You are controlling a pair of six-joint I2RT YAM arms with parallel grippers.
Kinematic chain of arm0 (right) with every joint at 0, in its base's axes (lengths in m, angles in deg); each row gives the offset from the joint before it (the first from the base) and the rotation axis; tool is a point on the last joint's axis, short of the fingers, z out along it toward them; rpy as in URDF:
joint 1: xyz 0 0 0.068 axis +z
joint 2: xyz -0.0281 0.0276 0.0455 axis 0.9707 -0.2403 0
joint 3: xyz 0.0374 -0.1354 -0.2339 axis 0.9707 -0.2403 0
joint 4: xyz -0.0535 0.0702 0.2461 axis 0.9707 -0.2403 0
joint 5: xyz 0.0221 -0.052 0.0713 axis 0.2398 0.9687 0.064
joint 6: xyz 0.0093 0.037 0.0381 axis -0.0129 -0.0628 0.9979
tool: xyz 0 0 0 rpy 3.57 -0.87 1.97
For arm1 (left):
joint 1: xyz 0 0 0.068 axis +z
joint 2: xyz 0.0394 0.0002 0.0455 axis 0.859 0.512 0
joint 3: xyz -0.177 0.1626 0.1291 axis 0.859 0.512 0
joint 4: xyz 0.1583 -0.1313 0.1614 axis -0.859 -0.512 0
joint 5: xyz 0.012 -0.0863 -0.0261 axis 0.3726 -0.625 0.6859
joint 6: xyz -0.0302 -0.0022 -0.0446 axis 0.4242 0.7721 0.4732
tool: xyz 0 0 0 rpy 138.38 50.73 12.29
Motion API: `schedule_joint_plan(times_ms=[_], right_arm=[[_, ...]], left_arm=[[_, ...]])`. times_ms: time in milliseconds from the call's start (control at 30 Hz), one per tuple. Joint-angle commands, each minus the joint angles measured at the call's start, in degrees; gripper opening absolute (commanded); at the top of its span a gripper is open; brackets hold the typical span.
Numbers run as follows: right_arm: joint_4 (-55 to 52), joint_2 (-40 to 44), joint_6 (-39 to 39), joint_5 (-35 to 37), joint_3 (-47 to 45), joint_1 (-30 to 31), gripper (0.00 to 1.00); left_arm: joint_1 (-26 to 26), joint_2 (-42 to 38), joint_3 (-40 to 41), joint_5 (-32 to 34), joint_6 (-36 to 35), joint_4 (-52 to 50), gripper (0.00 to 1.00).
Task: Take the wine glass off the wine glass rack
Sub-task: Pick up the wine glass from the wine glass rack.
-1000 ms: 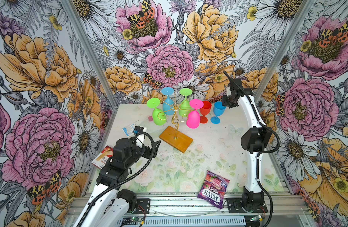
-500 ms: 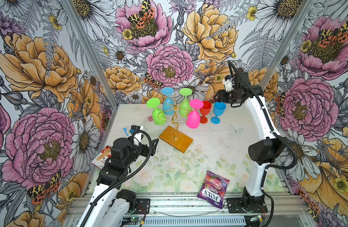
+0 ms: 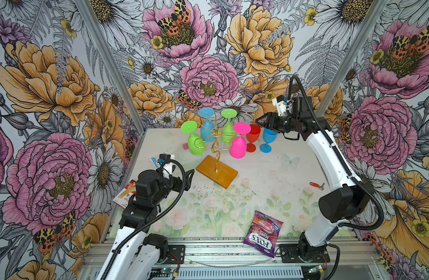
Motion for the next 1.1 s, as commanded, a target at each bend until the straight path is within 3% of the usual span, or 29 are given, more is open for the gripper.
schedule_joint_plan(times_ms=[0,767,1067], right_arm=[[8.3,2.5,5.5,-5.1,-2.7,-0.1,0.58],[18.5,3.6,12.0,-12.3,-11.9,3.4,0.41],[20.0,4.1,13.1,-12.9,-13.0,3.9,0.28]], left_arm=[[0.5,-0.9,0.9,-1.2,0.6,1.2,0.98],[0.5,-1.1,1.1,-1.1,0.7,1.3,0.98],[0.5,-1.1,1.1,-1.1,0.7,1.3,0.98]])
